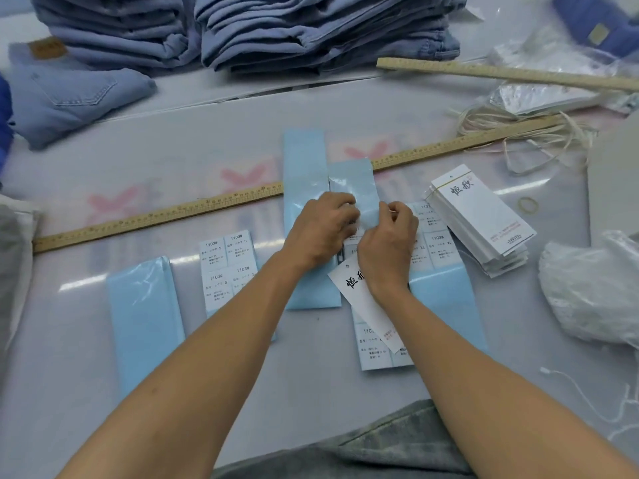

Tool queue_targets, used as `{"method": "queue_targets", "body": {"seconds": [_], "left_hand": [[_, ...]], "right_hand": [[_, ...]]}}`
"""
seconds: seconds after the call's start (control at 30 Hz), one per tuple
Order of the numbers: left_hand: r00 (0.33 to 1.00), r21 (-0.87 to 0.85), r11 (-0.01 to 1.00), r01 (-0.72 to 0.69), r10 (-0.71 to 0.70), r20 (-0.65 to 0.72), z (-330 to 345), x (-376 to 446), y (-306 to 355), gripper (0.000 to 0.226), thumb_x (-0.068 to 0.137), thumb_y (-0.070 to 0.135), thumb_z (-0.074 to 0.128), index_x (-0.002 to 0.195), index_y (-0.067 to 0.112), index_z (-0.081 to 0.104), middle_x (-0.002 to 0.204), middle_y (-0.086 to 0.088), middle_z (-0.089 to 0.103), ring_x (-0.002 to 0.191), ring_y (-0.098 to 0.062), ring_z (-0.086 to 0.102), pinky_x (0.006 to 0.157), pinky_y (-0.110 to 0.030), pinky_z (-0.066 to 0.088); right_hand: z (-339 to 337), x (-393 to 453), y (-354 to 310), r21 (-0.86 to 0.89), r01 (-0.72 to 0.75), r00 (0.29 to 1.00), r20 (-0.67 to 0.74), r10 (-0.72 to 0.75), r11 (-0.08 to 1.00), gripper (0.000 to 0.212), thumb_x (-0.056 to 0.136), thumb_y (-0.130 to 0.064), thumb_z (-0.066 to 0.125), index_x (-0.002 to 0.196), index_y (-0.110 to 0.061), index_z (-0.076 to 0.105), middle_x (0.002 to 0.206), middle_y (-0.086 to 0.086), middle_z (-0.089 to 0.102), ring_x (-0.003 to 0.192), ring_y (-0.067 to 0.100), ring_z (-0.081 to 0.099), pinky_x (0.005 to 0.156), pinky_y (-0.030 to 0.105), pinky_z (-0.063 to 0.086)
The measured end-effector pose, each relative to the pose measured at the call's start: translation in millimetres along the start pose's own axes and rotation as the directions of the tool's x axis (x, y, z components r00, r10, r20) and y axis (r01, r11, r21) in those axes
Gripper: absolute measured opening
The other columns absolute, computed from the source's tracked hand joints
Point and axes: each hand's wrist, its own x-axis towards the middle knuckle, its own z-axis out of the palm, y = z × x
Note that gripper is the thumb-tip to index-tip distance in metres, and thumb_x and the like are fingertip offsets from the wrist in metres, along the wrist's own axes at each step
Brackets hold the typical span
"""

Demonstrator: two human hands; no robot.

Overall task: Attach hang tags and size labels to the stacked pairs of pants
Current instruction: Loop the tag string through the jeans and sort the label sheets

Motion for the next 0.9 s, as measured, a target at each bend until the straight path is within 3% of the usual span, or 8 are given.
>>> {"method": "queue_targets", "body": {"seconds": [0.1, 0.27, 0.43, 0.57, 0.7, 0.9], "left_hand": [[1.0, -0.047, 0.999, -0.014, 0.014, 0.001, -0.6, -1.9, 3.9, 0.003, 0.092, 0.009, 0.066, 0.094, 0.006, 0.067, 0.096, -0.005, 0.066, 0.094, -0.03, 0.058, 0.078, -0.048, 0.047], [0.997, -0.098, 0.993, 0.066, -0.07, -0.03, -4.9, -3.3, 9.8, 0.017, 0.093, 0.016, 0.071, 0.108, 0.009, 0.066, 0.105, -0.007, 0.07, 0.102, -0.031, 0.059, 0.087, -0.047, 0.047], [0.996, -0.134, 0.988, 0.082, -0.087, -0.031, -5.8, -3.2, 11.8, 0.028, 0.093, 0.014, 0.071, 0.121, 0.011, 0.067, 0.108, -0.006, 0.071, 0.104, -0.028, 0.06, 0.09, -0.044, 0.048], [0.998, -0.077, 0.995, 0.057, -0.058, -0.004, -5.0, -1.1, 13.7, 0.03, 0.094, 0.016, 0.07, 0.123, 0.009, 0.068, 0.112, -0.008, 0.069, 0.104, -0.031, 0.057, 0.088, -0.045, 0.048], [0.999, -0.056, 0.997, 0.045, -0.045, -0.007, -2.4, -3.2, 16.8, 0.024, 0.094, 0.014, 0.068, 0.117, 0.006, 0.07, 0.115, -0.009, 0.067, 0.105, -0.031, 0.057, 0.084, -0.043, 0.048], [0.991, 0.052, 0.998, 0.029, -0.022, -0.131, -4.2, -8.5, 20.5, 0.011, 0.094, 0.011, 0.066, 0.087, 0.004, 0.071, 0.086, -0.011, 0.07, 0.08, -0.035, 0.06, 0.064, -0.044, 0.049]], "right_hand": [[-2.2, 0.2, -0.8, -0.026, 0.03, 0.999, 0.029, -0.029, 0.999, 0.041, 0.088, 0.0, 0.051, 0.128, 0.001, 0.059, 0.13, 0.018, 0.056, 0.115, 0.036, 0.047, 0.099, 0.045, 0.043], [-5.6, 0.7, -4.4, 0.047, -0.007, 1.0, 0.02, 0.006, 0.999, 0.04, 0.098, -0.01, 0.051, 0.138, -0.005, 0.054, 0.134, 0.014, 0.056, 0.121, 0.032, 0.047, 0.102, 0.04, 0.038], [-12.1, 0.4, -6.5, 0.193, -0.004, 1.0, -0.024, 0.009, 0.981, 0.043, 0.094, 0.003, 0.052, 0.136, -0.003, 0.055, 0.132, 0.018, 0.046, 0.118, 0.032, 0.05, 0.098, 0.047, 0.047], [-14.0, 0.0, -5.1, 0.287, 0.024, 0.996, -0.085, 0.001, 0.958, 0.043, 0.091, 0.012, 0.05, 0.131, 0.001, 0.06, 0.127, 0.02, 0.046, 0.111, 0.031, 0.054, 0.091, 0.042, 0.052], [-13.5, -0.7, -4.2, 0.296, 0.023, 0.993, -0.118, 0.012, 0.955, 0.04, 0.093, 0.014, 0.049, 0.129, 0.002, 0.062, 0.123, 0.021, 0.048, 0.097, 0.028, 0.057, 0.084, 0.039, 0.054], [-12.2, 0.0, -2.7, 0.337, -0.028, 0.994, -0.089, 0.061, 0.941, 0.04, 0.094, 0.011, 0.048, 0.13, 0.0, 0.062, 0.123, 0.019, 0.048, 0.099, 0.03, 0.058, 0.09, 0.043, 0.052]]}}
